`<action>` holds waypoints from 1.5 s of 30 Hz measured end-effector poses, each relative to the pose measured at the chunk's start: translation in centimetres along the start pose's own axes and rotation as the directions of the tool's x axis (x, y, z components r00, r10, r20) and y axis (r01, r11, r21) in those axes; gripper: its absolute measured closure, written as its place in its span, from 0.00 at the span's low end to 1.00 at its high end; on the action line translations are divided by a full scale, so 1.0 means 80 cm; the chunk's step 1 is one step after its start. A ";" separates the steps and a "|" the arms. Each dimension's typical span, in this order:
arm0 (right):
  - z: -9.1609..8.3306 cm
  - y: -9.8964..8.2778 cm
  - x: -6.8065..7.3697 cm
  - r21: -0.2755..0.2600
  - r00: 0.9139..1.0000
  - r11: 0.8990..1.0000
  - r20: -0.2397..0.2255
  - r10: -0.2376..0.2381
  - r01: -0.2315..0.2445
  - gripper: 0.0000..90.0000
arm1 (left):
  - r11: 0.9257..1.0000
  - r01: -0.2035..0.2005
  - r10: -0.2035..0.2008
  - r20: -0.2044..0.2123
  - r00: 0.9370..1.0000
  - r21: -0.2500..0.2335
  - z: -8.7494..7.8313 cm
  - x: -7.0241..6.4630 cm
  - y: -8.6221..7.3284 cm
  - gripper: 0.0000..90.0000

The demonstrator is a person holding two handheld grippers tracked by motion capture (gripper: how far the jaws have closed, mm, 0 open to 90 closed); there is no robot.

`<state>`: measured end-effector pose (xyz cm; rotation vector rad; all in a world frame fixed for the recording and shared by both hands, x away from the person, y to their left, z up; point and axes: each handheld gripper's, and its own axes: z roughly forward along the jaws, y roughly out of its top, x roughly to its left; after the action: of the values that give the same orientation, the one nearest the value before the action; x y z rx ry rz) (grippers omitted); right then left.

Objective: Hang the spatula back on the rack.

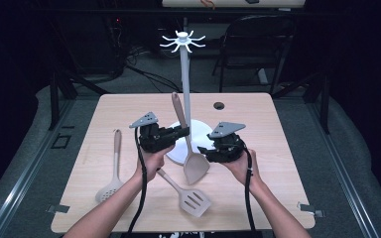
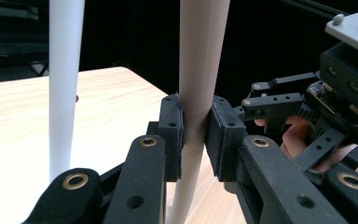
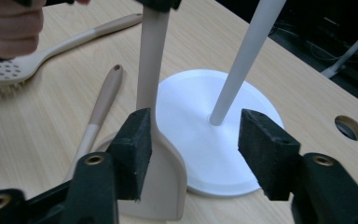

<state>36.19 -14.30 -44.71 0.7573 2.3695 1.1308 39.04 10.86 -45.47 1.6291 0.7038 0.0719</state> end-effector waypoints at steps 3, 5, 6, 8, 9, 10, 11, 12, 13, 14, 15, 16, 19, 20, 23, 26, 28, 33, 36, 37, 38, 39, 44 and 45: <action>-0.006 -0.009 -0.006 0.032 1.000 0.999 -0.002 0.013 -0.013 0.37 | 1.000 -0.024 0.024 0.009 1.000 0.012 -0.002 0.000 0.005 0.86; -0.009 -0.016 -0.011 0.057 1.000 0.998 -0.002 0.023 -0.023 0.31 | 0.999 -0.036 0.036 0.012 0.999 0.019 -0.004 0.000 0.009 0.86; -0.010 -0.020 -0.014 0.069 0.999 0.997 -0.009 0.034 -0.034 0.27 | 0.999 -0.040 0.040 0.016 0.999 0.018 -0.004 0.000 0.011 0.86; -0.014 -0.026 -0.021 0.083 0.999 0.995 -0.006 0.051 -0.051 0.21 | 0.999 -0.047 0.047 0.017 0.999 0.026 -0.005 0.001 0.014 0.86; -0.015 -0.030 -0.024 0.092 0.998 0.994 -0.009 0.060 -0.059 0.16 | 0.998 -0.053 0.053 0.019 0.998 0.027 -0.005 0.001 0.015 0.86; -0.015 -0.033 -0.027 0.098 0.997 0.993 -0.007 0.072 -0.071 0.15 | 0.998 -0.054 0.053 0.022 0.998 0.025 -0.005 0.001 0.016 0.86; -0.017 -0.036 -0.030 0.112 0.997 0.991 -0.006 0.071 -0.070 0.13 | 0.998 -0.056 0.055 0.021 0.998 0.022 -0.005 0.000 0.018 0.86; -0.018 -0.040 -0.033 0.121 0.997 0.990 0.000 0.075 -0.075 0.09 | 0.998 -0.059 0.058 0.030 0.998 0.020 -0.005 0.001 0.019 0.86; -0.018 -0.045 -0.036 0.126 0.996 0.988 0.010 0.086 -0.087 0.05 | 0.998 -0.058 0.058 0.030 0.998 0.022 -0.004 0.001 0.020 0.86; -0.018 -0.050 -0.038 0.135 0.996 0.987 0.017 0.090 -0.091 0.04 | 0.998 -0.060 0.059 0.033 0.998 0.028 -0.003 0.000 0.022 0.86; -0.019 -0.055 -0.041 0.151 0.996 0.985 0.018 0.086 -0.088 0.03 | 0.997 -0.070 0.069 0.035 0.997 0.037 -0.002 0.000 0.024 0.86; -0.020 -0.061 -0.044 0.157 0.996 0.983 0.031 0.088 -0.091 0.03 | 0.996 -0.079 0.078 0.034 0.996 0.040 -0.002 -0.001 0.025 0.86; -0.024 -0.073 -0.053 0.180 0.993 0.977 0.050 0.110 -0.117 0.01 | 0.993 -0.104 0.102 0.033 0.994 0.055 0.000 -0.003 0.030 0.86; -0.025 -0.076 -0.056 0.180 0.992 0.976 0.052 0.112 -0.119 0.01 | 0.993 -0.105 0.103 0.035 0.994 0.058 0.000 -0.004 0.031 0.86; -0.028 -0.083 -0.064 0.186 0.989 0.972 0.063 0.137 -0.146 0.00 | 0.990 -0.123 0.120 0.046 0.992 0.064 0.000 -0.004 0.036 0.86; -0.028 -0.088 -0.069 0.201 0.986 0.966 0.074 0.151 -0.163 0.00 | 0.987 -0.148 0.145 0.052 0.988 0.069 0.000 -0.006 0.042 0.86; -0.028 -0.090 -0.071 0.203 0.984 0.964 0.078 0.160 -0.173 0.00 | 0.985 -0.159 0.156 0.054 0.986 0.069 -0.001 -0.006 0.045 0.86; -0.028 -0.093 -0.076 0.186 0.980 0.963 0.081 0.180 -0.192 0.00 | 0.983 -0.170 0.166 0.060 0.984 0.072 -0.002 -0.005 0.051 0.86; -0.029 -0.094 -0.077 0.197 0.979 0.960 0.082 0.185 -0.198 0.00 | 0.982 -0.175 0.171 0.066 0.983 0.077 -0.002 -0.003 0.054 0.86; -0.029 -0.094 -0.078 0.200 0.979 0.959 0.078 0.187 -0.199 0.00 | 0.981 -0.178 0.173 0.066 0.983 0.077 -0.002 -0.003 0.055 0.86; -0.028 -0.094 -0.078 0.197 0.978 0.959 0.079 0.191 -0.203 0.00 | 0.980 -0.180 0.175 0.069 0.982 0.081 -0.002 -0.003 0.056 0.86; -0.027 -0.095 -0.078 0.201 0.978 0.958 0.078 0.193 -0.205 0.00 | 0.979 -0.183 0.178 0.069 0.982 0.084 -0.002 -0.003 0.057 0.86; -0.022 -0.096 -0.079 0.223 0.979 0.954 0.069 0.189 -0.200 0.00 | 0.977 -0.196 0.190 0.075 0.979 0.088 -0.001 -0.001 0.060 0.86; -0.022 -0.096 -0.079 0.233 0.980 0.952 0.071 0.186 -0.197 0.00 | 0.976 -0.201 0.194 0.079 0.978 0.087 -0.001 -0.001 0.060 0.86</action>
<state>37.78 -23.27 -49.03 1.1054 2.4603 0.8949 40.87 10.81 -41.01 1.7804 0.4964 0.1265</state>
